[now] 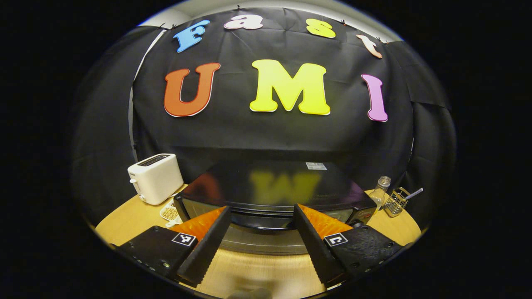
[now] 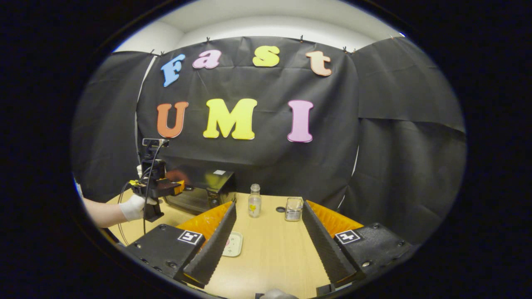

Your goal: Open the electric oven with the left hand, put the food in, and close the electric oven.

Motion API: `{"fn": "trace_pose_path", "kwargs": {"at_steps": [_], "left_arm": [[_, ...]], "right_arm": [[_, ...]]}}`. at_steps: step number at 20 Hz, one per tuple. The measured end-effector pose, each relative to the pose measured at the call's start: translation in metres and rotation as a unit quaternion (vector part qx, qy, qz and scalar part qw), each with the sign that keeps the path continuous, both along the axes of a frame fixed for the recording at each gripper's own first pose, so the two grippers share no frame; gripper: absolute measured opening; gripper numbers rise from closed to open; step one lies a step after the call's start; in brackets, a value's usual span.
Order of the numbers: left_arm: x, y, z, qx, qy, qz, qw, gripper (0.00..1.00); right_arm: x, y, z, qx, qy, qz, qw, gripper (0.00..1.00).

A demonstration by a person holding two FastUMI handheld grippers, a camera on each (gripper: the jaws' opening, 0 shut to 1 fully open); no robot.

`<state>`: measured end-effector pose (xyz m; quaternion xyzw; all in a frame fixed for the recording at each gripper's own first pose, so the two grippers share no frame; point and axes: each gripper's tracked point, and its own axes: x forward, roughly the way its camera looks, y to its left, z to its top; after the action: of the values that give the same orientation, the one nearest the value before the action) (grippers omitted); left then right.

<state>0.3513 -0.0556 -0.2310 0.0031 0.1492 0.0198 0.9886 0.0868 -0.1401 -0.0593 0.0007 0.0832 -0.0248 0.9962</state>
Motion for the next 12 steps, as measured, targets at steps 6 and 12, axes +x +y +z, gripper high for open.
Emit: {"fn": "trace_pose_path", "kwargs": {"at_steps": [6, 12], "left_arm": [[0.004, -0.009, -0.003, 0.019, 0.004, -0.041, 0.999, 0.96], [-0.002, -0.010, -0.006, 0.018, 0.019, -0.045, 0.999, 0.96]], "right_arm": [[0.000, -0.003, 0.001, 0.012, -0.001, -0.002, 1.000, 0.96], [-0.013, -0.001, 0.005, 0.023, -0.007, -0.010, 1.000, 1.00]]}}
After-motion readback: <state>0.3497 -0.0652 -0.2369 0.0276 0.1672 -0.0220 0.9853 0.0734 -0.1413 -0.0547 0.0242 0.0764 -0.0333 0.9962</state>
